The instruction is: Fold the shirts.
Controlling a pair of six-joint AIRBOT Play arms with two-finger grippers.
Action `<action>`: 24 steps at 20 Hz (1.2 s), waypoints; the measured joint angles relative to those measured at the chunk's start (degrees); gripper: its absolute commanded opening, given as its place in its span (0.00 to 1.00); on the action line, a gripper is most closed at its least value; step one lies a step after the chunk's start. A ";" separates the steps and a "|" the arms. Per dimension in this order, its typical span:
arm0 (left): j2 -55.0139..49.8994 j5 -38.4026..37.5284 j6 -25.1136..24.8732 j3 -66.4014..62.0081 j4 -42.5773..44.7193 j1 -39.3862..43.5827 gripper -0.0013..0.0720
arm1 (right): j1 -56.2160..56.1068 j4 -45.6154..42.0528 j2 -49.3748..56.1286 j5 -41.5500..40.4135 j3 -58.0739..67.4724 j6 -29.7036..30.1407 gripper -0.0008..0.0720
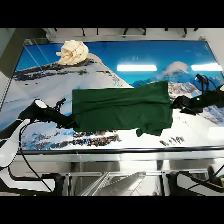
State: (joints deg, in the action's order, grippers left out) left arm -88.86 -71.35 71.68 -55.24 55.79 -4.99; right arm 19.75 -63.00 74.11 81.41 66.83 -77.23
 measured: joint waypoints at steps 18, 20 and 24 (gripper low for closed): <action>11.26 -7.48 1.79 -2.58 6.58 -1.09 0.03 | 8.74 16.59 9.35 -13.49 -22.36 12.22 0.05; 11.37 -8.22 1.92 -2.58 6.62 -1.22 0.03 | 7.85 17.42 9.05 -12.24 -22.47 13.68 0.04; 13.84 -11.06 2.23 -2.03 9.73 -1.42 0.03 | 7.48 9.55 0.94 -6.32 -22.60 12.37 0.05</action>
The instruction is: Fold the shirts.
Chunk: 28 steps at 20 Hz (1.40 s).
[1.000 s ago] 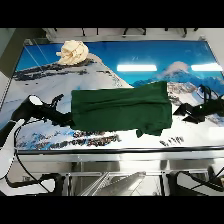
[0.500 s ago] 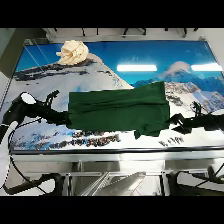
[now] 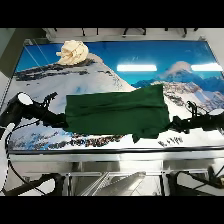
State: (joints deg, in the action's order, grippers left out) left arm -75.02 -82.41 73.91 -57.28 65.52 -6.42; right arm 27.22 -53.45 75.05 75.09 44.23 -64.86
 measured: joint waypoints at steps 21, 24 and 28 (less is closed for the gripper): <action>-3.15 5.49 0.17 -6.14 -4.02 -4.94 0.03 | -6.29 -10.86 -10.80 1.36 13.60 -16.68 0.05; -11.50 4.52 0.20 -13.90 -2.80 -3.28 0.03 | -9.14 -10.86 0.04 -1.46 21.94 -16.28 0.05; -20.72 1.18 0.94 -22.75 -0.57 -2.45 0.03 | -11.19 -10.69 11.47 -3.28 29.68 -16.33 0.05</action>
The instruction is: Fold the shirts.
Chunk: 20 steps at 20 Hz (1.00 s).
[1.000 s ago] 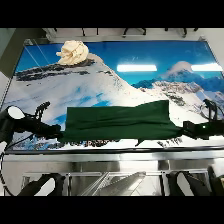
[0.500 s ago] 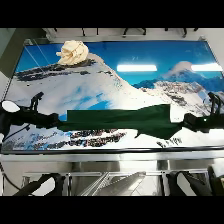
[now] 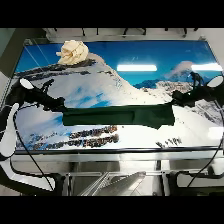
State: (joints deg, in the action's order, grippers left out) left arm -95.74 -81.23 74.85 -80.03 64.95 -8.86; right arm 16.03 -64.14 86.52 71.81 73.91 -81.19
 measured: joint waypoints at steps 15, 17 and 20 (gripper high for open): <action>-1.97 -4.35 2.82 -8.46 1.03 -2.05 0.67 | 3.85 3.15 7.41 11.26 5.97 5.95 0.97; 1.62 -4.31 4.24 -8.48 1.07 -2.95 0.03 | 7.08 4.66 7.23 12.28 5.05 7.48 0.97; 7.15 -4.33 4.92 -8.50 1.01 -2.67 0.03 | 10.64 8.96 7.72 12.55 2.21 10.91 0.97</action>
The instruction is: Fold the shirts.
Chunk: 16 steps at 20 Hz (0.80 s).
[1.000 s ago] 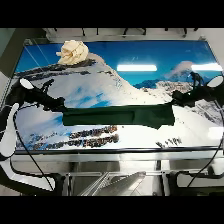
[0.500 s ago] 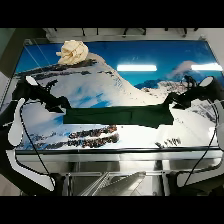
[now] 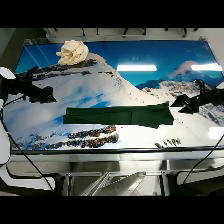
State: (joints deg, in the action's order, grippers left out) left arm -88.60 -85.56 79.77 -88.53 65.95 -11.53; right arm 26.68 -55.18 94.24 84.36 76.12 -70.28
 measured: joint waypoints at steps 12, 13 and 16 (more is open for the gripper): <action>6.43 0.55 0.83 0.00 0.04 7.23 0.03 | -1.40 11.69 11.06 -0.57 -3.26 8.87 0.90; 6.47 1.01 0.94 0.00 0.02 8.04 0.03 | -2.29 11.93 11.37 -0.85 -3.26 9.33 0.48; 6.51 2.58 1.25 0.28 0.04 10.69 0.03 | -3.91 11.06 11.10 -2.32 -3.43 10.78 0.05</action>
State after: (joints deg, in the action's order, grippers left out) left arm -82.08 -82.98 81.01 -88.25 66.00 -0.84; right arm 22.76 -44.12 105.34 82.04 72.69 -59.51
